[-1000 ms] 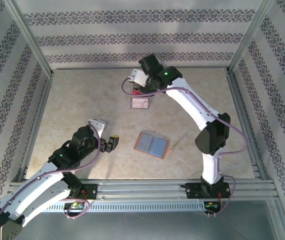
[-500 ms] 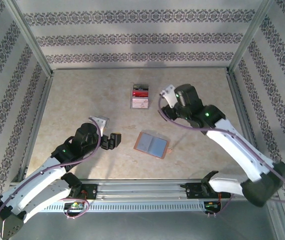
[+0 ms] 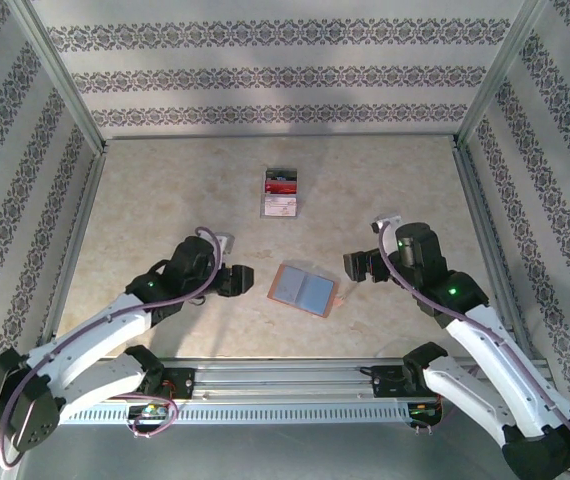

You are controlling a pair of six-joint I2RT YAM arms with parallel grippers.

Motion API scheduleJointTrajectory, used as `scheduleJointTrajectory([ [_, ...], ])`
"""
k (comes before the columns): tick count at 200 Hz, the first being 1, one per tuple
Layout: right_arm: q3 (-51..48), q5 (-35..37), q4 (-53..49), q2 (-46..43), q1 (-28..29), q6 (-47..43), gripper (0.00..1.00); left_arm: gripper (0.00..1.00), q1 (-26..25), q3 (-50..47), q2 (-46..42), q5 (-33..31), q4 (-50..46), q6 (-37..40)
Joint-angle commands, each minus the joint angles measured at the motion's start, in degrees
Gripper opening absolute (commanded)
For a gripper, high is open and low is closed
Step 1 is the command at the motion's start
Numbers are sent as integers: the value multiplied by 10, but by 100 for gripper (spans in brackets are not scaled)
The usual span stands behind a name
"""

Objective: Take the credit cards out of the card holder

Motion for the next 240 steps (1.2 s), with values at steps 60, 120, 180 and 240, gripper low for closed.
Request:
scheduleJointTrajectory([
  [60,-98,-91,22,44,-16,151,88,54,-25,38,154,89,105,-88],
  [120,-135,-127,47,94,-20,182,79,51,-54,92,289,102,130,-87],
  [180,-150,-138,76,121,-20,191,75,49,-68,150,372,83,97,-70],
  [240,-154,-147,92,157,-19,194,69,48,-71,158,392,77,91,-65],
])
